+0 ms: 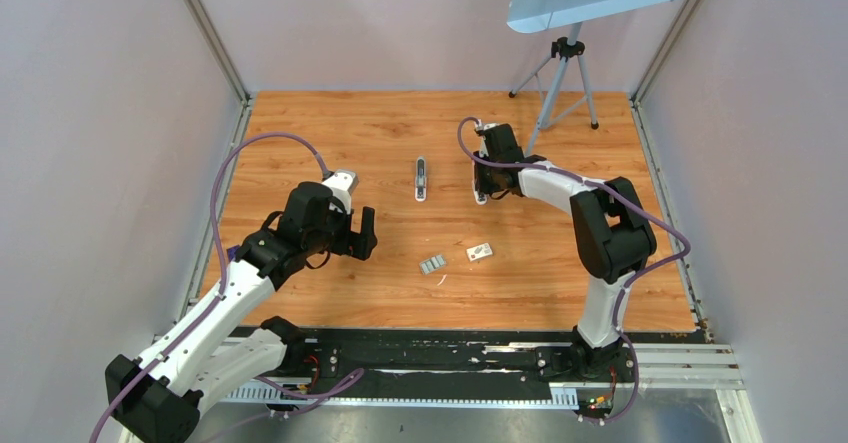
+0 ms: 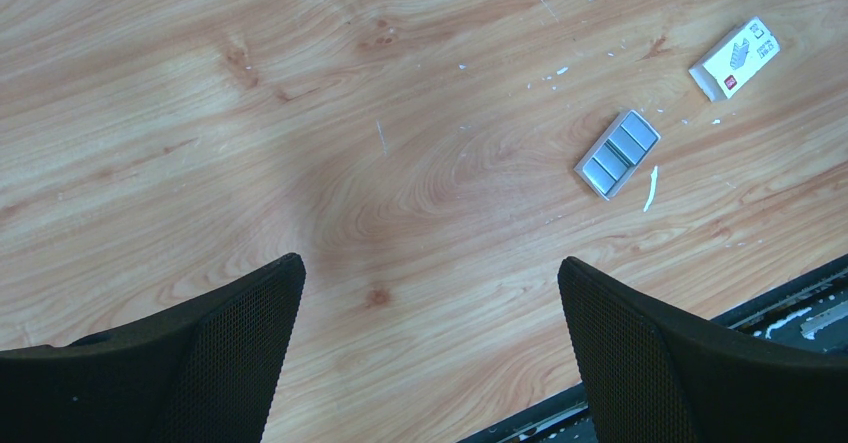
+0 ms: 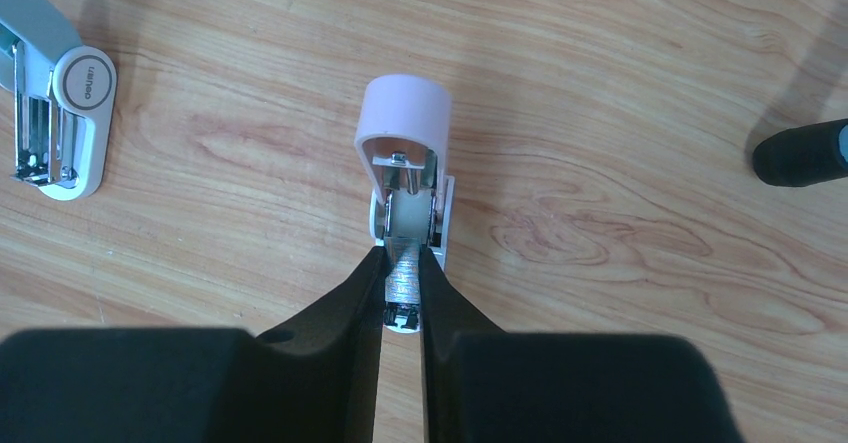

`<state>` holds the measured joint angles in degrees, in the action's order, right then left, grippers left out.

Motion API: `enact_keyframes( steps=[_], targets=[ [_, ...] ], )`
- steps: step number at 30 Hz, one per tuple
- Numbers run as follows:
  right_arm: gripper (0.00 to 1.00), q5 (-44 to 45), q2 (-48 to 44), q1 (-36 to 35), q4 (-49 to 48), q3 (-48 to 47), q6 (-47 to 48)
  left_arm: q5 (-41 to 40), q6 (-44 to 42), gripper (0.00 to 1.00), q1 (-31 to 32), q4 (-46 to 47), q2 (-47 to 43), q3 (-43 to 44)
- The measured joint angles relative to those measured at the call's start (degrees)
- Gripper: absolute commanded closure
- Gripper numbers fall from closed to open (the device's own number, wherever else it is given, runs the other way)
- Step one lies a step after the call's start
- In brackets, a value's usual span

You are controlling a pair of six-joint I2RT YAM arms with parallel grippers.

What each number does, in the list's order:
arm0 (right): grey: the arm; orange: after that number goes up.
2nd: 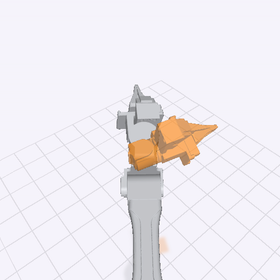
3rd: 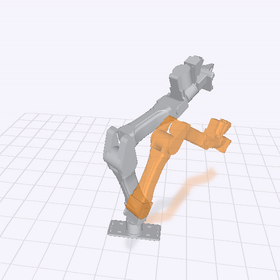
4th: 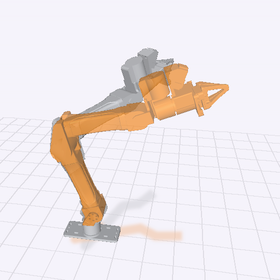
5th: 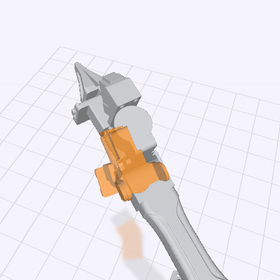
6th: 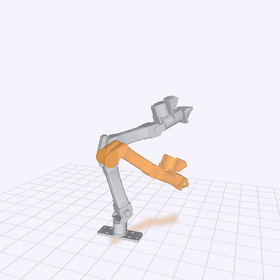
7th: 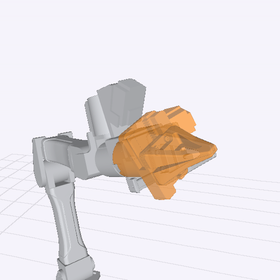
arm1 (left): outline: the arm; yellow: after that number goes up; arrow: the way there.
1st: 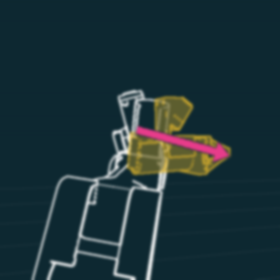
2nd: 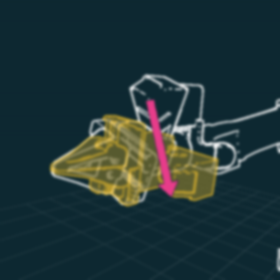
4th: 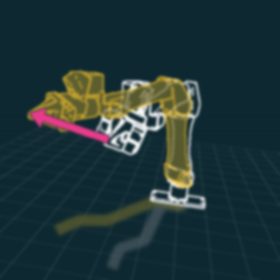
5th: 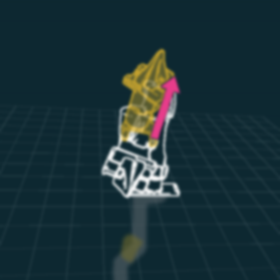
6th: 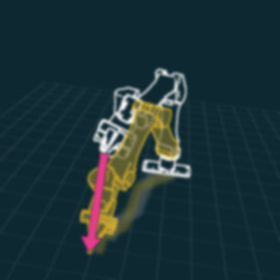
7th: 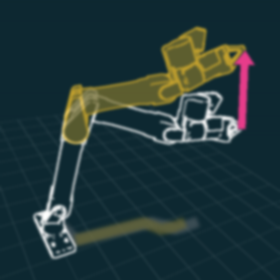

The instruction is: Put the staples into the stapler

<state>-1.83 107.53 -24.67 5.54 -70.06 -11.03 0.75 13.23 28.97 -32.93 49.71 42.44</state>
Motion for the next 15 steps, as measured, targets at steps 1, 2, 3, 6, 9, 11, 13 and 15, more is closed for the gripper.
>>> enact_keyframes(
  steps=[1, 2, 3, 6, 9, 11, 13, 15],
  targets=[
    [0.82, 0.02, 0.04, 0.0, 0.02, -0.07, 0.11, 0.0, 0.0, 0.0, 0.0, 0.02, 0.0, 0.0],
    [0.82, 0.07, 0.09, 0.0, 0.0, -0.09, 0.17, 0.0, 0.0, 0.0, 0.0, 0.0, 0.0, 0.0],
    [0.82, 0.13, 0.11, 0.0, 0.0, -0.13, 0.2, 0.0, 0.0, 0.0, 0.0, 0.02, 0.0, 0.0],
    [0.82, 0.35, 0.13, 0.0, 0.0, -0.15, 0.22, 0.0, 0.02, 0.0, 0.0, 0.0, 0.0, 0.0],
    [0.82, 0.33, 0.13, 0.0, 0.0, -0.15, 0.24, 0.0, 0.0, 0.0, 0.0, 0.0, 0.0, 0.0],
    [0.81, 0.33, 0.13, 0.0, 0.0, -0.15, 0.24, 0.0, 0.02, 0.0, 0.0, 0.0, 0.0, 0.0],
    [0.81, 0.33, 0.13, 0.0, 0.0, -0.15, 0.24, 0.0, 0.0, 0.0, 0.0, 0.0, 0.0, 0.0],
    [0.79, 0.35, 0.13, 0.0, 0.0, -0.15, 0.24, 0.0, 0.0, 0.0, 0.0, 0.0, 0.0, 0.0]
  ],
)
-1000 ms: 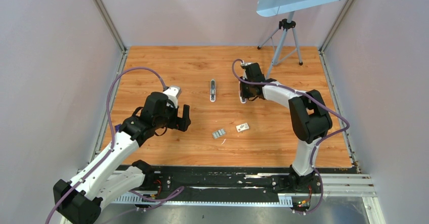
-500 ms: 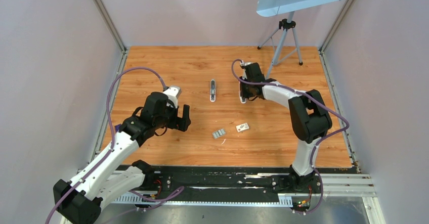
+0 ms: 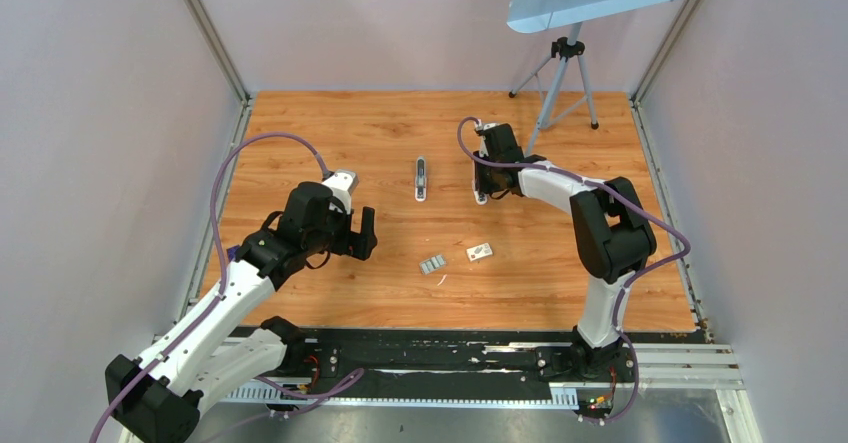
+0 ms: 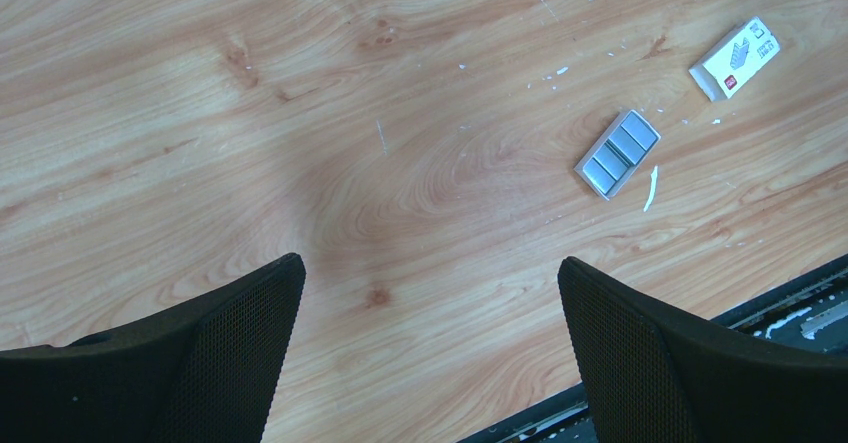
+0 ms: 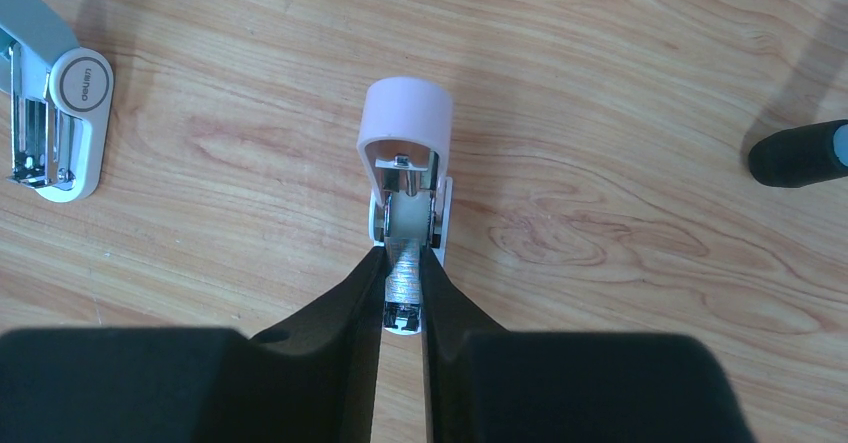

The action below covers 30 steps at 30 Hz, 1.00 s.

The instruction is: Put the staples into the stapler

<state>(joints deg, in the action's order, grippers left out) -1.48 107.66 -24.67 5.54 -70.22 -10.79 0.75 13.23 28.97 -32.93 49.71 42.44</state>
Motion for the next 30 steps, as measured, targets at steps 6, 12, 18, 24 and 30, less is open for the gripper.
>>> enact_keyframes(
  steps=[6, 12, 18, 24, 30],
  targets=[
    [0.78, -0.02, 0.0, 0.0, 0.02, 0.0, 0.0, 0.0, 0.0, 0.0, 0.0, -0.02, 0.0, 0.0],
    [0.77, 0.02, 0.0, 0.0, 0.04, 0.0, -0.02, 0.0, 0.0, 0.0, 0.0, -0.02, 0.0, 0.0],
    [0.76, 0.02, 0.0, 0.0, 0.09, 0.0, -0.02, 0.0, 0.0, 0.0, 0.0, -0.04, -0.04, 0.0],
    [0.75, 0.02, -0.02, 0.0, 0.46, 0.0, -0.04, -0.02, 0.02, 0.0, 0.0, -0.17, -0.15, 0.0],
    [0.74, 0.02, -0.04, 0.0, 1.44, -0.33, -0.02, 0.0, 0.0, 0.0, 0.0, -0.2, -0.28, 0.0]
  ],
)
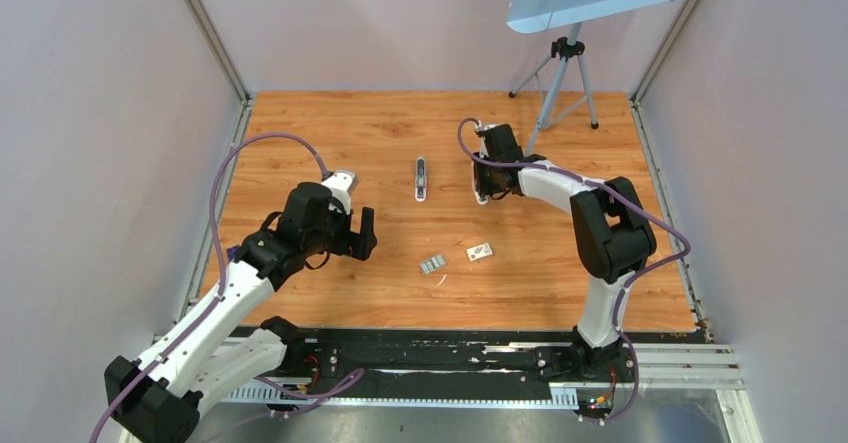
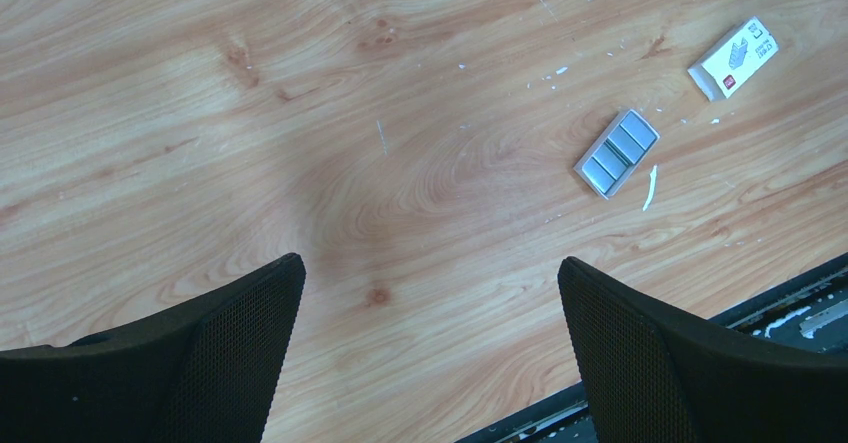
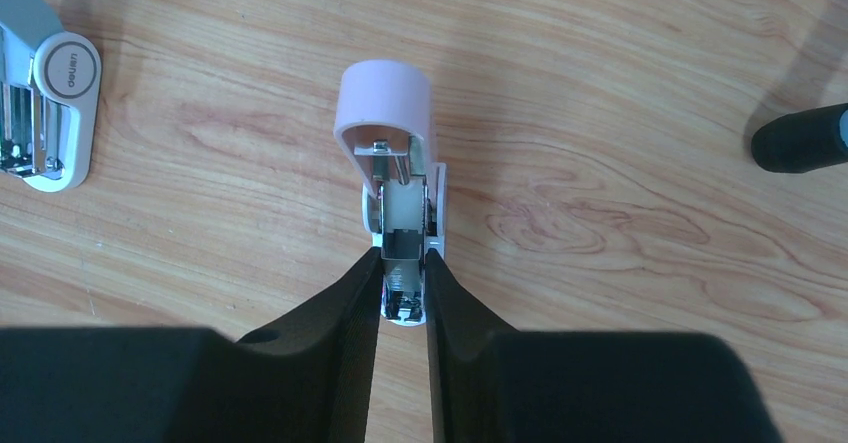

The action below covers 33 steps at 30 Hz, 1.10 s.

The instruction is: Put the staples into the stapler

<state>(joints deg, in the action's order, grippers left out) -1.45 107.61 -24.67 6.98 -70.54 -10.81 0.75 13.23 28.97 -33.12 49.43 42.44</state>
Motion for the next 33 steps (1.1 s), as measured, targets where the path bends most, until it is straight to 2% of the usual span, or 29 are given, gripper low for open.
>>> enact_keyframes(
  steps=[18, 33],
  targets=[
    [0.63, 0.96, -0.87, 0.0, 1.29, -2.19, 0.15, -0.02, 0.0, 0.0, 0.0, -0.02, -0.22, 0.0],
    [0.62, 3.13, 0.07, 0.0, 1.6, -4.09, 1.11, -0.02, 0.0, 0.0, 0.0, 0.0, -0.22, 0.0]
  ],
)
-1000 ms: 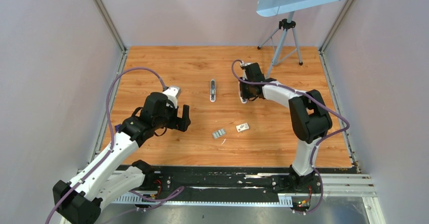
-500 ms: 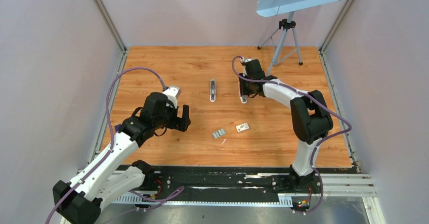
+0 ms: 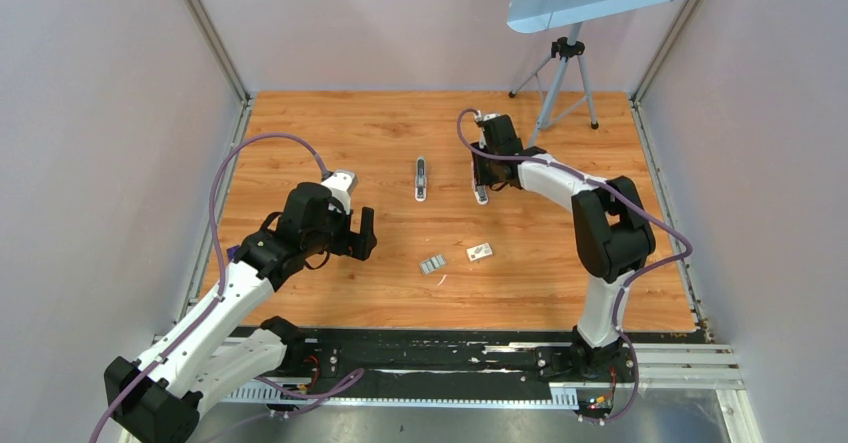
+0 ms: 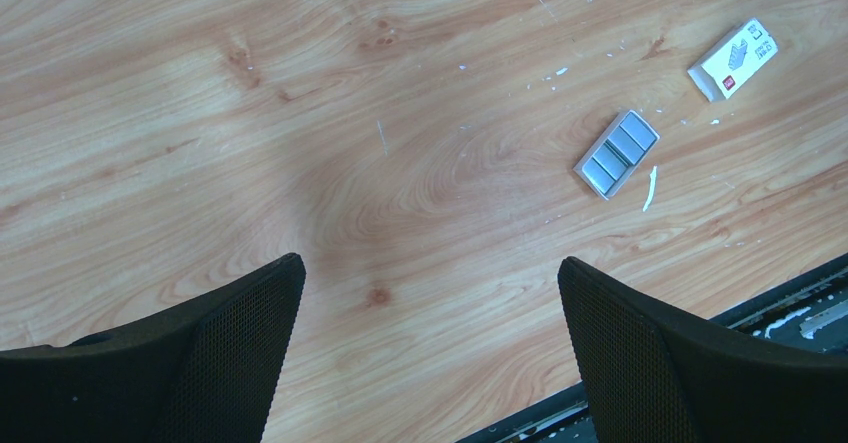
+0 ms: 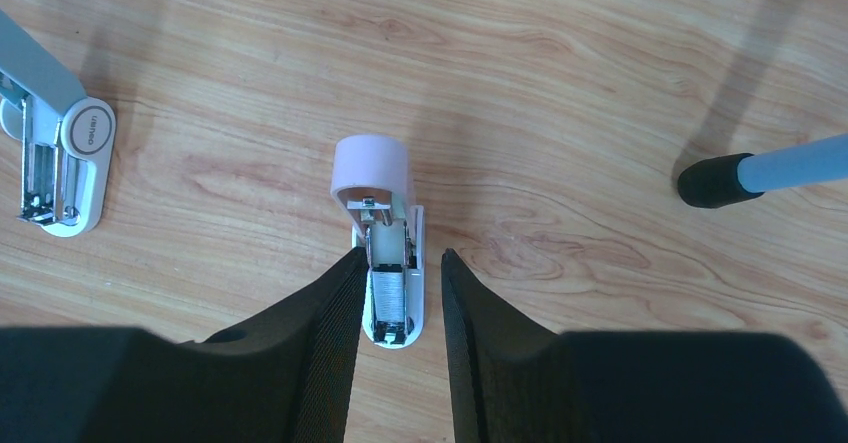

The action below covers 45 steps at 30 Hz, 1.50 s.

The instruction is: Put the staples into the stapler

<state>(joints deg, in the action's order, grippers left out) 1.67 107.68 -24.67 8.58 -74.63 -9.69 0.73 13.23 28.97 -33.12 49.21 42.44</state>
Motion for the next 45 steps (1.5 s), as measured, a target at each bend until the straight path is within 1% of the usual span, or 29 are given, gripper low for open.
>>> enact_keyframes(
  steps=[16, 32, 34, 37, 45],
  targets=[
    [0.63, 0.11, 2.05, 0.0, -0.09, 0.2, 0.02, 0.0, -0.24, 0.0, 0.0, -0.02, 0.0, 0.0],
    [0.63, 0.35, 1.86, 0.0, -1.97, 2.16, 0.07, 0.0, -0.52, 0.0, 0.0, -0.02, -0.09, 0.0],
    [0.64, 0.31, 1.64, 0.0, -2.29, 2.62, 0.02, 0.0, -0.59, 0.0, 0.0, -0.02, -0.13, 0.0],
    [0.68, 0.24, 1.2, 0.0, -2.6, 3.32, -0.09, 0.0, -0.63, 0.0, 0.0, -0.04, -0.2, 0.0],
    [0.7, -1.66, -0.07, 0.0, -3.15, 5.35, -1.51, -4.2, 0.46, 0.0, -0.02, -0.5, -3.8, -0.11]
  ],
)
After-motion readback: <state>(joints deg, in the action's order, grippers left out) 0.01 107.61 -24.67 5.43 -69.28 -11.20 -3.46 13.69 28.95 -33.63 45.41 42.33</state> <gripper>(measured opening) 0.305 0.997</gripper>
